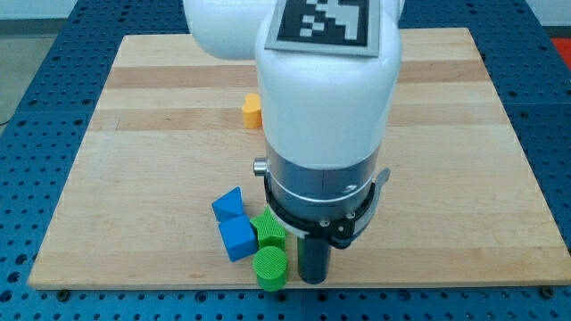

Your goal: Move your arm to the left of the green circle

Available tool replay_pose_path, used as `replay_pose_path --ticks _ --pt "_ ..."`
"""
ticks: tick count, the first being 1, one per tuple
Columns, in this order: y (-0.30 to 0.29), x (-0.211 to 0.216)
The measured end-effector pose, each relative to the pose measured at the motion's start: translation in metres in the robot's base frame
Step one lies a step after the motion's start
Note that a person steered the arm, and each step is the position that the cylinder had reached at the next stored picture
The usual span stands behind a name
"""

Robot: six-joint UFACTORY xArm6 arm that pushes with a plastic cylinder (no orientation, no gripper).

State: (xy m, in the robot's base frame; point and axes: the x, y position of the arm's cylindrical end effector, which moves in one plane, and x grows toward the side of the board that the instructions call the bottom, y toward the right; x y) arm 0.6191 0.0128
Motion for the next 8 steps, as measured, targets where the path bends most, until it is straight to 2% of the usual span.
replay_pose_path --ticks 3,5,6,7,8 --pt "-0.004 -0.004" --pt "-0.013 -0.111" --pt "-0.08 -0.138" --pt "-0.193 -0.128" --pt "-0.253 -0.057"
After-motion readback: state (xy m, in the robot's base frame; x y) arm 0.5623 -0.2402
